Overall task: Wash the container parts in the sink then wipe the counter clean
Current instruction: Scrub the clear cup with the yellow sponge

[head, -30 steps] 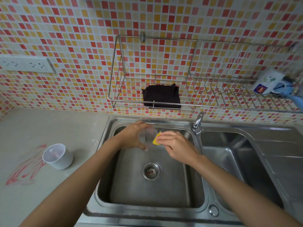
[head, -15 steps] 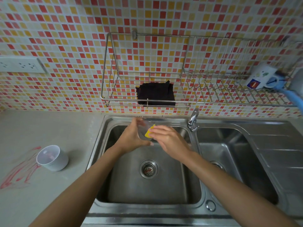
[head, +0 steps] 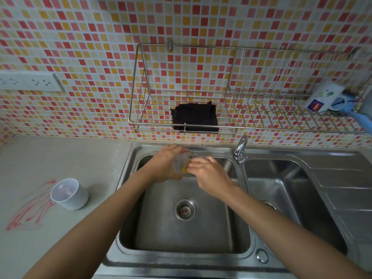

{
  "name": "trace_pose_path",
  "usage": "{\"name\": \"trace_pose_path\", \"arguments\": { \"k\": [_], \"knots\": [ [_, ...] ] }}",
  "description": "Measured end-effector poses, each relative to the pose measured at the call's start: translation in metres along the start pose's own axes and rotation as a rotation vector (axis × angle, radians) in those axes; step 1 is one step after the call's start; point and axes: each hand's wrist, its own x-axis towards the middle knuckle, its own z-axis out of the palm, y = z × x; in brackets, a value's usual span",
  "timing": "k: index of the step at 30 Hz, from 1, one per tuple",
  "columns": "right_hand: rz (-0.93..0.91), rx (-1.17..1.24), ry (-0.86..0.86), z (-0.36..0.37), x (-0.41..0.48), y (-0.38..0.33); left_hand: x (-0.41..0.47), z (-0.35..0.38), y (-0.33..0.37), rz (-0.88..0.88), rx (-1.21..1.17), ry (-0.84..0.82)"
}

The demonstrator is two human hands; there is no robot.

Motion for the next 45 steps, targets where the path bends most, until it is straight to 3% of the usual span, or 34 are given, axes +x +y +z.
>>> {"name": "trace_pose_path", "arguments": {
  "k": [3,5,8,13,24,27,31,34,37,40,42,45],
  "knots": [
    [0.076,0.170,-0.070,0.001,0.003,-0.006,-0.004,0.001,-0.001,-0.033,0.038,-0.030],
    [0.000,0.033,-0.118,0.001,0.009,-0.011,-0.004,0.004,0.002,-0.034,0.016,-0.056],
    [-0.031,-0.082,-0.049,-0.003,0.010,-0.005,-0.001,-0.002,0.004,-0.014,-0.012,-0.041],
    [-0.034,0.055,-0.037,-0.005,0.000,-0.001,-0.003,-0.007,0.003,-0.025,0.002,-0.073],
    [-0.171,0.040,0.045,-0.014,-0.008,0.013,-0.004,-0.004,-0.003,-0.076,-0.182,-0.088],
    [-0.148,0.071,0.125,-0.015,-0.004,0.012,-0.004,-0.004,-0.002,-0.131,-0.357,-0.052],
    [-0.131,0.115,0.182,-0.020,0.001,0.005,-0.006,0.005,0.004,-0.123,-0.400,0.038],
    [-0.091,0.218,0.128,-0.020,0.002,-0.001,-0.007,0.012,0.000,-0.131,-0.324,0.128],
    [0.017,0.391,-0.055,-0.022,0.004,-0.001,-0.008,0.011,-0.003,-0.099,-0.210,0.110],
    [-0.090,0.125,-0.162,-0.025,0.010,0.011,-0.007,0.010,0.001,-0.077,-0.135,0.040],
    [-0.144,-0.065,-0.092,-0.026,0.013,0.014,-0.004,0.006,0.004,-0.090,-0.105,0.026],
    [-0.122,-0.065,-0.055,-0.014,0.007,0.006,0.000,0.000,0.004,-0.069,-0.056,0.001]
  ]
}}
